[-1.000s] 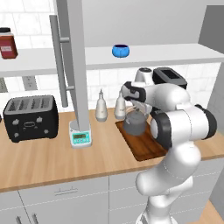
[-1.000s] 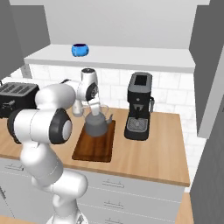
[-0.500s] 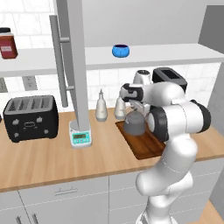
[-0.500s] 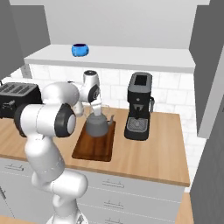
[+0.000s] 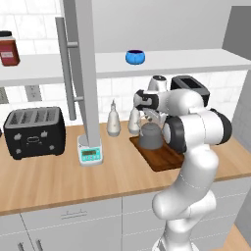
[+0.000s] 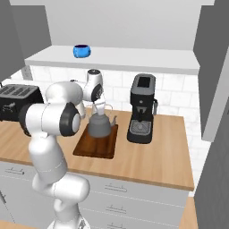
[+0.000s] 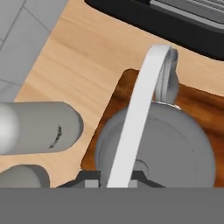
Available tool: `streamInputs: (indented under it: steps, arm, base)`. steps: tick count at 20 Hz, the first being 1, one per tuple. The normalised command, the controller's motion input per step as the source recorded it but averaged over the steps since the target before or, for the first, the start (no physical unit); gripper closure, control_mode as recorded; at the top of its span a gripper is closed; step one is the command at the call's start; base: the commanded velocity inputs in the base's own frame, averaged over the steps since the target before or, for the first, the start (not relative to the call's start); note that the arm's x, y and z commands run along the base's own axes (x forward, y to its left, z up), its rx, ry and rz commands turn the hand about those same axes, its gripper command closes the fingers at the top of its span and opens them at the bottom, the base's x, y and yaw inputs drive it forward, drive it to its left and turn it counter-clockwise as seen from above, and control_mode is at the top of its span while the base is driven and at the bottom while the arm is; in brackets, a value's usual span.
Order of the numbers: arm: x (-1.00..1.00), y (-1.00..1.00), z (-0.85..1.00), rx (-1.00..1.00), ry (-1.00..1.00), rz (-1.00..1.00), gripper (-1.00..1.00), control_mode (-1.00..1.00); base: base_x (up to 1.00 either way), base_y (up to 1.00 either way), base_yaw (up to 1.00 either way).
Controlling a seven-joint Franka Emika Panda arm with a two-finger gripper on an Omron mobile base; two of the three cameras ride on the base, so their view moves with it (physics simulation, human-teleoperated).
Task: Pick the kettle from the counter and place it on the tray. Then pick the mug from the cabinet and place it on the tray. Then close the cabinet doors.
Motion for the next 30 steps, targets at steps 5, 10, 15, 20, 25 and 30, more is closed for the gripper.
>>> streamInputs:
  steps: [5, 10, 15, 20, 25, 30]
  arm:
    - [-0.14, -0.17, -0.07, 0.0, -0.1, 0.0, -1.0, -1.0]
    - [-0.02, -0.08, 0.01, 0.01, -0.01, 0.0, -1.0, -1.0]
    - [-0.01, 0.0, 0.2, 0.0, 0.0, 0.0, -1.0, -1.0]
    - [-0.25, 0.0, 0.41, 0.0, 0.0, 0.0, -1.0, -1.0]
    - [-0.68, 0.0, 0.38, 0.0, -0.02, 0.0, -1.0, -1.0]
    - [-0.81, 0.0, 0.51, -0.04, -0.16, 0.04, -1.0, -1.0]
  base:
    - [0.0, 0.0, 0.0]
    - [0.0, 0.0, 0.0]
    - [0.0, 0.0, 0.0]
    - [0.0, 0.0, 0.0]
    - [0.0, 0.0, 0.0]
    - [0.0, 0.0, 0.0]
